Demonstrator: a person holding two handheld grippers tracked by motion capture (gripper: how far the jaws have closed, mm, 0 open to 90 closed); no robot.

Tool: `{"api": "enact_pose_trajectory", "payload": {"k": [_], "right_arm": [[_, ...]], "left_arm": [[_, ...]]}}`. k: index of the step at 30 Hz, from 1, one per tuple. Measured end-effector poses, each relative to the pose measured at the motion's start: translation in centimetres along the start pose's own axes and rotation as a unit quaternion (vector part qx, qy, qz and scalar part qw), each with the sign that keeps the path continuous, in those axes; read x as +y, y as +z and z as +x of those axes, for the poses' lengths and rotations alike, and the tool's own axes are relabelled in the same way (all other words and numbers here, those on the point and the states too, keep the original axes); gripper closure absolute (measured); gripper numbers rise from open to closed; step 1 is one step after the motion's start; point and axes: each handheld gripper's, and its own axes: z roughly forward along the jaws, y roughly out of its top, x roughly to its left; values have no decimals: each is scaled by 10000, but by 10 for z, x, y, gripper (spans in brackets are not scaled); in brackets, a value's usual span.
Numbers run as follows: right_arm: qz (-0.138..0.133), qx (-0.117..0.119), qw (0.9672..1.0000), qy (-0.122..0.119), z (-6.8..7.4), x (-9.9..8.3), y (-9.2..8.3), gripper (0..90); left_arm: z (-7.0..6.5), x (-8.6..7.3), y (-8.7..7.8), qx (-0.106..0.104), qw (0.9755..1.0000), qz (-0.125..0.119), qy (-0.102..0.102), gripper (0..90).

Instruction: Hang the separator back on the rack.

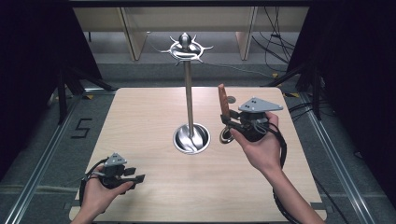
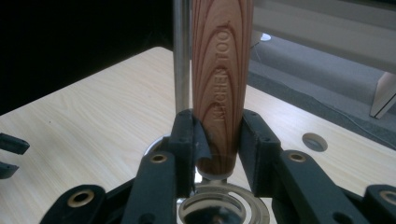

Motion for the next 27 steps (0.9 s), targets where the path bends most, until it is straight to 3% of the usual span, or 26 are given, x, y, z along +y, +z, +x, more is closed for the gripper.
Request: {"api": "enact_pose_trajectory", "payload": {"k": [7,10,12,13,15,19,20,21,27], "right_arm": [[-103,21,9999,-10,2,11,0,693],[-162,-20,9998,-145,1,14,1,693],[-132,-2,9999,-47,3,15,1,693],[-192,2,9997,-171,1,16,1,693],[-217,37,9998,-25,2,16,1,693],[-255,3,9996,-133,0,19,1,693],[-264,1,9996,-25,2,19,1,693],[-273,11,9996,-64,0,21,0,693],[-368,21,9993,-63,0,28,-1,693]], "left_arm": [[0,1,0,-14,10000,-32,20,481],[0,1,-1,5,10000,-47,23,481],[0,1,-1,-40,10000,-52,34,481],[0,1,-1,-29,10000,-68,18,481],[0,1,-1,-45,10000,-74,-34,481],[0,1,-1,-10,10000,-96,-8,481],[0,1,-2,34,10000,-75,23,481],[0,2,-3,41,10000,-81,32,481],[2,2,-3,-53,9999,-78,71,481]]}}
